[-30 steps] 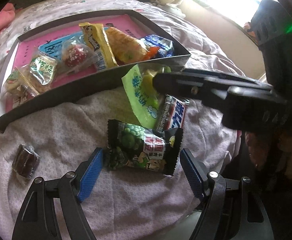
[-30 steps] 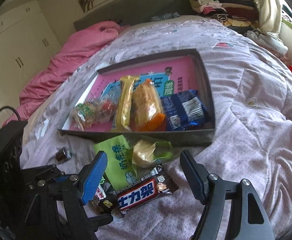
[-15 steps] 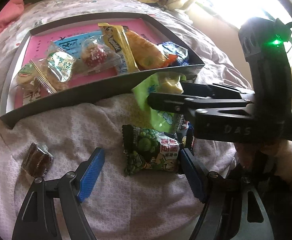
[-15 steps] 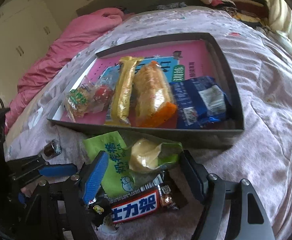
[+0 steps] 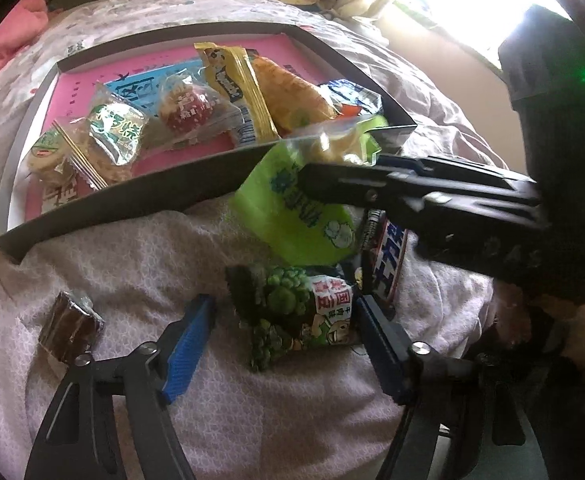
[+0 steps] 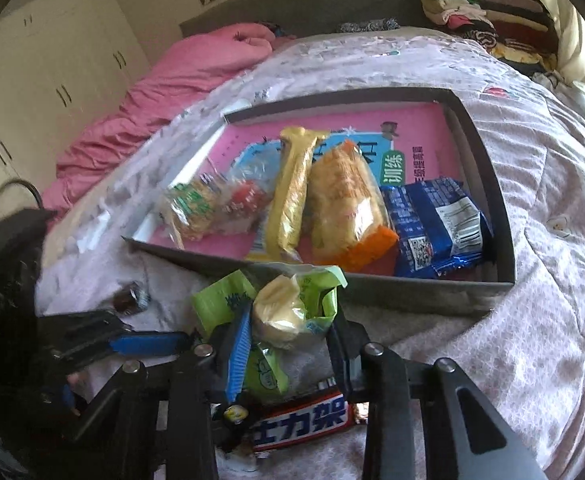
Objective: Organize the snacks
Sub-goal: 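Grasp the green-wrapped candy with left tool while right tool grasps the green bag, then lift and carry the candy in left tool and green bag in right tool to the tray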
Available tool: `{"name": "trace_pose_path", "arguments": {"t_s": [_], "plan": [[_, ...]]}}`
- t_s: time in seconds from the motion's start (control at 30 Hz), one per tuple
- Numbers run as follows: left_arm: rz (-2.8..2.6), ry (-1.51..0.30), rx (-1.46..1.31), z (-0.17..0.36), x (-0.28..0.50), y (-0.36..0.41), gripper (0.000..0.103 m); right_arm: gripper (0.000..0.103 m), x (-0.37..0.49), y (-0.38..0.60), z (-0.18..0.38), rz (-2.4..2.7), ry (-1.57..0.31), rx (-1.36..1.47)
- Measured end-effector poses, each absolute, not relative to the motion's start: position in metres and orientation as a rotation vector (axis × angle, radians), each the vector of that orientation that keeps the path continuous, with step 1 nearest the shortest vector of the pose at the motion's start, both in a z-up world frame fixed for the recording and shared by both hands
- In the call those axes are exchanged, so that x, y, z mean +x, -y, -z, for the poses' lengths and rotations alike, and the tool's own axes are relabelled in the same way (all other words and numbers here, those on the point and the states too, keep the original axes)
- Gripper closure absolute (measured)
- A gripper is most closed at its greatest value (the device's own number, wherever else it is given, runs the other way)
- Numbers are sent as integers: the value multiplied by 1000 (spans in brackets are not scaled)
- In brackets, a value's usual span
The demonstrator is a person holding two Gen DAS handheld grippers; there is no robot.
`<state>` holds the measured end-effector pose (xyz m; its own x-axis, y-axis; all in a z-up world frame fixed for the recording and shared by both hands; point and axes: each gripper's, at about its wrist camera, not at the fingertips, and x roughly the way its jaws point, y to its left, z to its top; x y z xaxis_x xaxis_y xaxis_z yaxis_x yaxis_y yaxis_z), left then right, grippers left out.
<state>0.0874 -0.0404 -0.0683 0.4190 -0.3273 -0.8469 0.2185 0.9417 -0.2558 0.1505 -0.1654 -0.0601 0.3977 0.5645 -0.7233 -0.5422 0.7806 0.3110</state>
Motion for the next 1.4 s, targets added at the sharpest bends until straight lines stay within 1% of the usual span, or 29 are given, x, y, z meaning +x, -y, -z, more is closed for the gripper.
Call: {"name": "trace_pose_path", "arguments": {"t_s": [0.07,0.23,0.27,0.3,0.33,0.43,0.63,1.03,1.4], "plan": [[339,-1084,-115,68,89,41,34,68,151,168,56,-701,-911,45],[330,-1077,-100,67,90,44,46,68,150,170,49,-704,-885,64],[331,-1075,-91,66,89,44,47,68,150,170,48,-705,-881,65],[335,-1074,-86,66,89,45,49,68,150,170,47,-707,-879,65],[338,-1072,-86,65,89,46,54,68,149,170,46,-711,-874,67],[348,-1067,-85,62,87,45,61,68,147,171,40,-729,-848,86],[361,-1048,-83,55,84,45,68,68,142,177,29,-750,-798,120],[370,-1032,-123,45,77,38,73,68,144,191,22,-721,-763,172],[345,-990,-206,26,73,14,74,68,147,200,17,-694,-740,211]]}}
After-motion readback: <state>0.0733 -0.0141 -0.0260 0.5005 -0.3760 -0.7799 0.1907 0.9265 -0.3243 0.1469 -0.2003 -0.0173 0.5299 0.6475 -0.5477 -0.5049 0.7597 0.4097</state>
